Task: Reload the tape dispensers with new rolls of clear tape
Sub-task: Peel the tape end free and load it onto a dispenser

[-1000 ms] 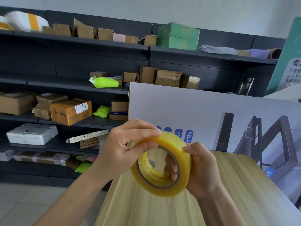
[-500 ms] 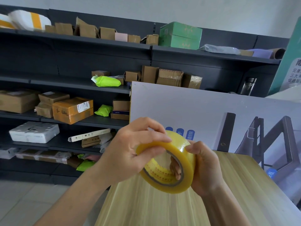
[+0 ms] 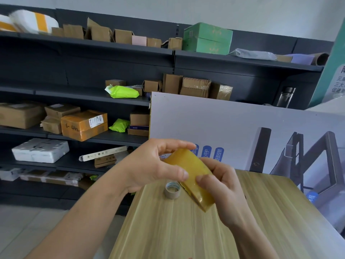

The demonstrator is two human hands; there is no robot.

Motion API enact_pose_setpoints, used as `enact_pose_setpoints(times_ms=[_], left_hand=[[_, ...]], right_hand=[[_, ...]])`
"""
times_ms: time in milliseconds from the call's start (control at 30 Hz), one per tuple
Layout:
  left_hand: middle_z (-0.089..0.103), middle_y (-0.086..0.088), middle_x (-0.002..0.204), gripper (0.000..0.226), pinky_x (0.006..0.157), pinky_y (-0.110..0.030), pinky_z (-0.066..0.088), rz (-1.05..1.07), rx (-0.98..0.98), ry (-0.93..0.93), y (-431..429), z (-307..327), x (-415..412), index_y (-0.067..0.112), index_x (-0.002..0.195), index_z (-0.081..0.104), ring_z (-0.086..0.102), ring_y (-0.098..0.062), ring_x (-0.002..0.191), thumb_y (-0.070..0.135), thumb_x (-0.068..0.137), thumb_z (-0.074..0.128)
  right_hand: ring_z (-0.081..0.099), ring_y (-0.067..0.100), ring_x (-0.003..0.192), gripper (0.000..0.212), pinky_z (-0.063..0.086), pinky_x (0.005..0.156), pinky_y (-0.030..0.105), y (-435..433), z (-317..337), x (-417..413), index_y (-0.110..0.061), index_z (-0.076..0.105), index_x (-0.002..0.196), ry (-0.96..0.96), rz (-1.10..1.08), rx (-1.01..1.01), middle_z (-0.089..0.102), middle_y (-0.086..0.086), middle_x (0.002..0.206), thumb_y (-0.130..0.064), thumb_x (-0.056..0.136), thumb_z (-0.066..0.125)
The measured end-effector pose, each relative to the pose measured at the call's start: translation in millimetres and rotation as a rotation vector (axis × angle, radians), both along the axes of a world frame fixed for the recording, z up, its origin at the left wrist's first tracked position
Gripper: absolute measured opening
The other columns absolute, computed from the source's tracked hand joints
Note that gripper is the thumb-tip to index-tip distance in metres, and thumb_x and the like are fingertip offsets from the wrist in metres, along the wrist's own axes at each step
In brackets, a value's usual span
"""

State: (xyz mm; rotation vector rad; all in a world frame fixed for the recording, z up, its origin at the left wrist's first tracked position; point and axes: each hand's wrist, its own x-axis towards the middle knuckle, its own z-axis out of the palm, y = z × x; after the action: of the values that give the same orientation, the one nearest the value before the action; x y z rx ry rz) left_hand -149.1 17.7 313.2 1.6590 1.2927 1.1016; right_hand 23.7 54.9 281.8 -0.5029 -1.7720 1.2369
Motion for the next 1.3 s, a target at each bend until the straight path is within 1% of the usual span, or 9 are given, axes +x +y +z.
enact_pose_setpoints(times_ms=[167, 433, 567, 733, 900, 1000, 1100, 1200, 1300], left_hand=[[0.058, 0.006, 0.122, 0.052, 0.087, -0.030, 0.054, -0.064, -0.029, 0.015, -1.6, 2.1, -7.7, 0.038, 0.103, 0.071, 0.054, -0.011, 0.115, 0.039, 0.051, 0.074], [0.054, -0.002, 0.120, 0.052, 0.084, -0.038, 0.057, -0.110, -0.101, 0.021, -0.6, -1.4, -1.8, 0.040, 0.102, 0.066, 0.060, -0.025, 0.104, 0.035, 0.051, 0.077], [0.053, -0.005, 0.124, 0.056, 0.089, -0.044, 0.055, -0.138, -0.122, -0.007, -0.4, -2.4, -3.6, 0.036, 0.105, 0.067, 0.057, -0.027, 0.110, 0.029, 0.050, 0.074], [0.057, 0.006, 0.117, 0.056, 0.085, -0.028, 0.054, -0.074, -0.068, 0.033, 1.7, -9.9, -2.5, 0.043, 0.105, 0.066, 0.053, -0.011, 0.111, 0.010, 0.060, 0.062], [0.056, 0.012, 0.128, 0.059, 0.091, -0.038, 0.054, -0.193, -0.068, -0.020, 3.9, -15.3, -1.0, 0.045, 0.118, 0.061, 0.056, -0.016, 0.117, 0.034, 0.063, 0.079], [0.062, 0.012, 0.122, 0.059, 0.088, -0.037, 0.055, -0.109, 0.019, -0.060, 5.7, -21.3, 5.8, 0.045, 0.116, 0.064, 0.061, -0.016, 0.110, 0.041, 0.060, 0.081], [0.069, 0.014, 0.106, 0.052, 0.079, -0.024, 0.054, 0.074, 0.136, -0.110, 4.9, -26.2, 15.0, 0.041, 0.110, 0.069, 0.066, -0.008, 0.095, 0.044, 0.060, 0.085], [0.066, 0.014, 0.105, 0.053, 0.076, -0.018, 0.051, 0.298, 0.240, -0.076, 4.8, -31.1, 23.0, 0.040, 0.108, 0.067, 0.062, 0.001, 0.094, 0.047, 0.057, 0.083], [0.059, 0.020, 0.111, 0.060, 0.081, -0.020, 0.050, 0.381, 0.220, -0.043, 2.9, -34.6, 26.5, 0.047, 0.112, 0.059, 0.055, 0.007, 0.098, 0.057, 0.056, 0.077]], right_hand=[[0.049, 0.015, 0.057, 0.026, 0.041, 0.050, 0.021, 0.1, 2.7, 3.8, -0.028, 0.075, 0.078, -0.042, 0.044, 0.019, 0.056, 0.004, 0.062, -0.021, 0.061, 0.058], [0.052, 0.023, 0.062, 0.031, 0.044, 0.053, 0.029, 2.2, 1.2, 3.7, -0.015, 0.068, 0.089, -0.094, 0.057, -0.005, 0.055, 0.022, 0.067, -0.025, 0.062, 0.058], [0.055, 0.017, 0.061, 0.029, 0.046, 0.052, 0.024, 5.1, 0.9, 6.6, -0.022, 0.073, 0.087, -0.129, 0.067, -0.010, 0.060, 0.008, 0.068, -0.027, 0.061, 0.060], [0.065, 0.004, 0.061, 0.037, 0.050, 0.051, 0.016, 5.9, 7.4, 14.3, -0.045, 0.075, 0.071, -0.141, 0.078, -0.092, 0.070, -0.012, 0.066, -0.017, 0.066, 0.051], [0.066, 0.000, 0.064, 0.034, 0.051, 0.057, 0.022, 7.7, 7.0, 16.2, -0.052, 0.071, 0.067, -0.164, 0.064, -0.130, 0.069, -0.021, 0.066, -0.025, 0.066, 0.051], [0.065, 0.007, 0.063, 0.018, 0.051, 0.061, 0.028, 14.5, 4.2, 17.0, -0.038, 0.074, 0.070, -0.127, 0.024, -0.143, 0.069, -0.009, 0.066, -0.033, 0.062, 0.059], [0.063, 0.009, 0.070, 0.031, 0.052, 0.063, 0.026, 21.9, -4.4, 16.1, -0.019, 0.071, 0.080, -0.065, -0.085, -0.023, 0.066, -0.005, 0.072, -0.044, 0.069, 0.056], [0.063, 0.017, 0.099, 0.031, 0.052, 0.083, 0.035, 25.1, -15.6, 14.3, -0.024, 0.074, 0.102, -0.074, -0.378, 0.361, 0.068, -0.005, 0.100, -0.040, 0.082, 0.058], [0.060, 0.021, 0.103, 0.029, 0.050, 0.084, 0.032, 25.8, -29.5, 12.1, -0.016, 0.072, 0.112, -0.148, -0.504, 0.709, 0.067, 0.000, 0.111, -0.026, 0.087, 0.061]])
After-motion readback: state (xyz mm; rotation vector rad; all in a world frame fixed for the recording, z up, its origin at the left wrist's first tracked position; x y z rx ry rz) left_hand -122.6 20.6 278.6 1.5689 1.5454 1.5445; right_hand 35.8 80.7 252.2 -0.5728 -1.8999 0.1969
